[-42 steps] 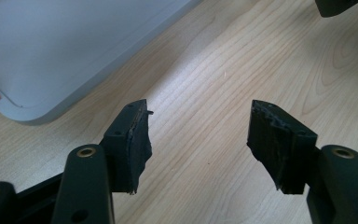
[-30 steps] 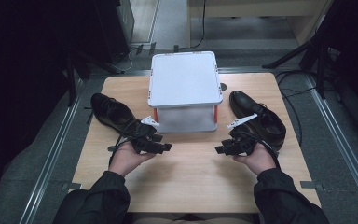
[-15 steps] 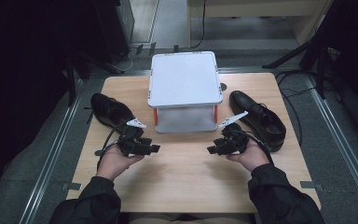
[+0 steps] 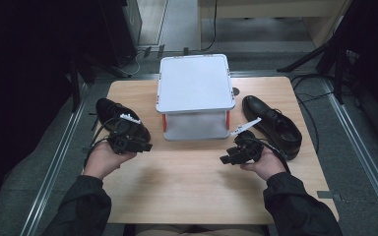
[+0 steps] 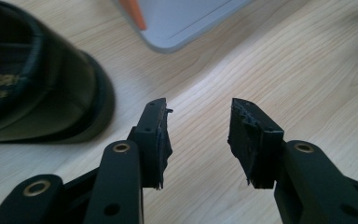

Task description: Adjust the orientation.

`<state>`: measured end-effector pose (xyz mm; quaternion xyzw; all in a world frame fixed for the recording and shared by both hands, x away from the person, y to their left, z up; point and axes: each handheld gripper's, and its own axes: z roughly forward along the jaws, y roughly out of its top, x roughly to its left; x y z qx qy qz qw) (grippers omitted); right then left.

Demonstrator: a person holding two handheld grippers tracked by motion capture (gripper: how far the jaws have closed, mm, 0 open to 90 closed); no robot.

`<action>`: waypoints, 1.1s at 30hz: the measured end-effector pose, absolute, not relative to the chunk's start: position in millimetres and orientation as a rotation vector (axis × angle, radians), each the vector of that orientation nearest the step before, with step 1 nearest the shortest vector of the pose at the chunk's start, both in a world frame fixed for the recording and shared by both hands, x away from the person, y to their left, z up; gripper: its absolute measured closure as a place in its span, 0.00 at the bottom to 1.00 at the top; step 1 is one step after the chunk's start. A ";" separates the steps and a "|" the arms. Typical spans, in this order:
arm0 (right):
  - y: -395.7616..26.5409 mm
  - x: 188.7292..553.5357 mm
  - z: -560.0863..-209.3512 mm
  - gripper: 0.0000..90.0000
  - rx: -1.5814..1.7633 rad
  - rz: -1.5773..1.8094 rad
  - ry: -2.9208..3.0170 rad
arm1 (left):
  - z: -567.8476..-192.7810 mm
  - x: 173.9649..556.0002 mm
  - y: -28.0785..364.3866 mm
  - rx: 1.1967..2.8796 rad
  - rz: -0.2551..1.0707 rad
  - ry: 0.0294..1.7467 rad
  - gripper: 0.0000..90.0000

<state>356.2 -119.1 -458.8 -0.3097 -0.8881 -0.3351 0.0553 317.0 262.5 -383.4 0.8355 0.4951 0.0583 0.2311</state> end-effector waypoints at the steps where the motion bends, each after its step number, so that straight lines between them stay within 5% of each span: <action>1: -119.1 356.2 -458.8 0.58 -0.940 -1.017 -2.696 | -380.4 318.4 264.1 2.303 0.161 1.369 0.63; 17: -118.6 355.8 -459.6 0.57 -0.948 -1.004 -2.706 | -347.9 360.7 284.4 2.408 0.196 1.416 0.71; 33: -127.2 352.7 -463.3 0.57 -0.981 -0.972 -2.696 | -375.0 401.7 283.5 2.489 0.106 1.507 0.82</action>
